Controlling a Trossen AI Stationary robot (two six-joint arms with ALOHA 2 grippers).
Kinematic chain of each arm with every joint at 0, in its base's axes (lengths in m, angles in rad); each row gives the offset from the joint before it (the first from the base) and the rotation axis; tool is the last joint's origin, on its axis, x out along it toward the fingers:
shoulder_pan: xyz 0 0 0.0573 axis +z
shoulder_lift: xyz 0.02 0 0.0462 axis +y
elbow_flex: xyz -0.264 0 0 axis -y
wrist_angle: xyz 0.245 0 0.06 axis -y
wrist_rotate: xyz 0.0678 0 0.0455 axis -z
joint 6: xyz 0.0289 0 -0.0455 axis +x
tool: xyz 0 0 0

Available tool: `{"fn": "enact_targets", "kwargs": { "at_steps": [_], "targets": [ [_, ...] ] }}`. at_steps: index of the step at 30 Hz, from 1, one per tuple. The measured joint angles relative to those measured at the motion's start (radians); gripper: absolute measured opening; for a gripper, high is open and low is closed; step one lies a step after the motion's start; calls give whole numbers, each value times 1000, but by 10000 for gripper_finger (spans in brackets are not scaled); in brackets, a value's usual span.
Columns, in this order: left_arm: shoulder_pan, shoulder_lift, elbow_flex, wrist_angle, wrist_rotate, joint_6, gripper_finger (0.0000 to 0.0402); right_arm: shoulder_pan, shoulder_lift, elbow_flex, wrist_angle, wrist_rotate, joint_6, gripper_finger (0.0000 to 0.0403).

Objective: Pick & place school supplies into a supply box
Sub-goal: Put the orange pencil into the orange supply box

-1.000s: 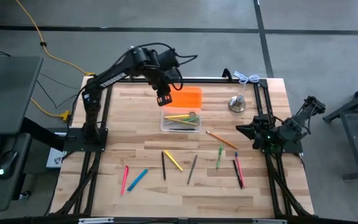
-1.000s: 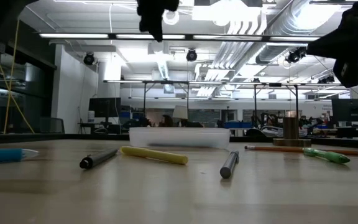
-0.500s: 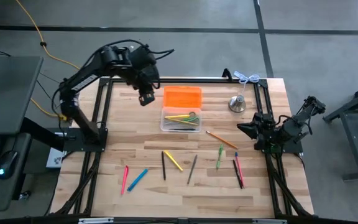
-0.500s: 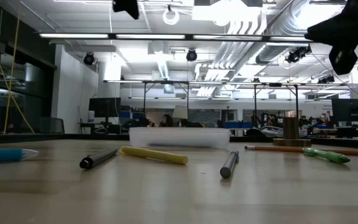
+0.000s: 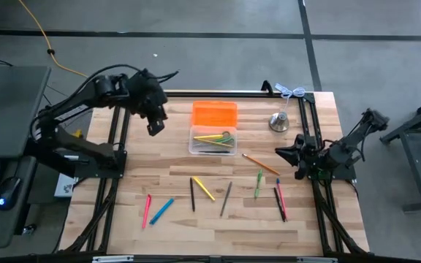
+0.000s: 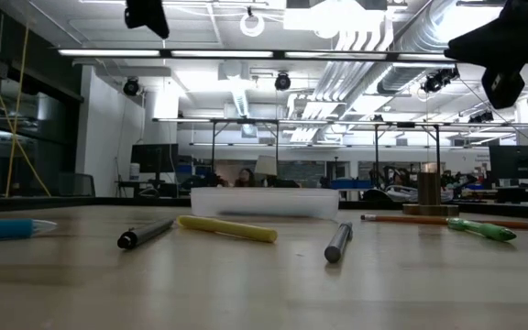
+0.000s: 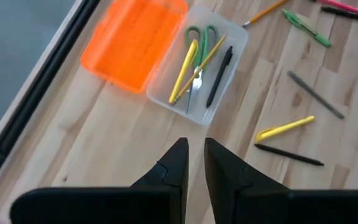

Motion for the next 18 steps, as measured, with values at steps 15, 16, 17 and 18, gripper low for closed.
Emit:
{"fn": "enact_targets", "kwargs": {
  "at_steps": [15, 16, 17, 18],
  "targets": [
    [0, -389, -516, 383, 138, -46, 79, -151, 285, 127, 43, -144, 4, 23],
    [0, -413, -547, 402, 138, -57, 79, -166, 307, 153, 10, -160, 9, 23],
    [0, -437, -577, 428, 139, -66, 79, -182, 327, 177, -24, -177, 21, 23],
    [0, -461, -607, 457, 140, -74, 79, -198, 348, 203, -60, -197, 37, 23]
  ]
}}
